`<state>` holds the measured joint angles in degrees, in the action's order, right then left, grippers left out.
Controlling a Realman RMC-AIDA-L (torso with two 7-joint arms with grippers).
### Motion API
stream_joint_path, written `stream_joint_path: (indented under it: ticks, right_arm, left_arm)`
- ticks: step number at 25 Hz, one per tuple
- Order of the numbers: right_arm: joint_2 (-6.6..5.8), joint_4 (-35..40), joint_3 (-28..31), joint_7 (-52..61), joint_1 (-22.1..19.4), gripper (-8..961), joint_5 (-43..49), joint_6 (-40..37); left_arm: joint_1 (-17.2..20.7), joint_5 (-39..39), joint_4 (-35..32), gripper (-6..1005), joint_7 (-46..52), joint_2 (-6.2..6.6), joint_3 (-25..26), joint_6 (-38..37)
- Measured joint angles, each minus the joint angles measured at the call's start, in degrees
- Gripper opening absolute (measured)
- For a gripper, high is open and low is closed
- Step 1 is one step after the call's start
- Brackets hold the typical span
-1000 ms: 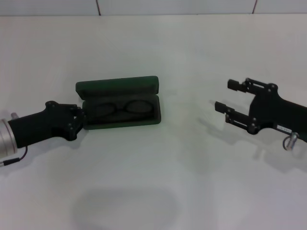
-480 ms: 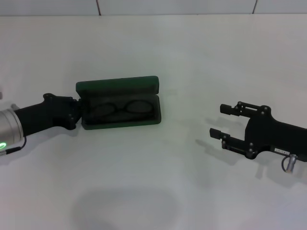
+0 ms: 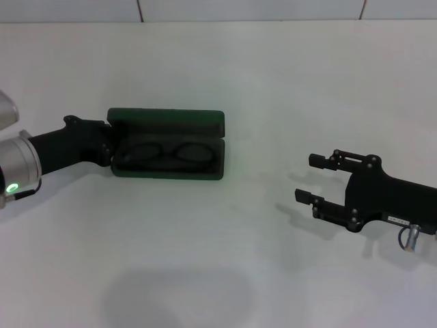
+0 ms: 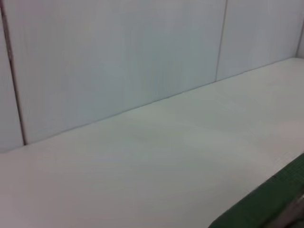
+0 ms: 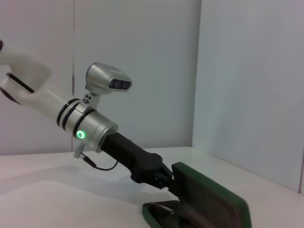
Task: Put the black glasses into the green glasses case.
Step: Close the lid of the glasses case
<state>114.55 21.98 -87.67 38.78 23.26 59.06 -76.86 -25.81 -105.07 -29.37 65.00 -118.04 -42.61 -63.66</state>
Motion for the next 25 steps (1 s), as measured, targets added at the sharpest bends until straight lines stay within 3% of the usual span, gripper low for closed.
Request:
stream_joint_path:
  ticks: [13, 20, 25]
  right_arm:
    - [0.34, 0.1, 0.2, 0.0, -0.1, 641, 0.0, -1.1]
    - [0.16, 0.0, 0.4, 0.0, -0.1, 654, -0.2, -1.5]
    - [-0.01, 0.0, 1.0, 0.0, -0.1, 664, -0.4, -1.2]
  left_arm:
    - [-1.1, 0.4, -0.1, 22, -0.4, 0.03, 0.1, 0.4]
    - [1.3, -0.8, -1.5, 22, 10.0, 1.44, -0.2, -12.5]
    - [3.3, 0.5, -7.6, 23, 18.6, -0.38, 0.0, -18.3]
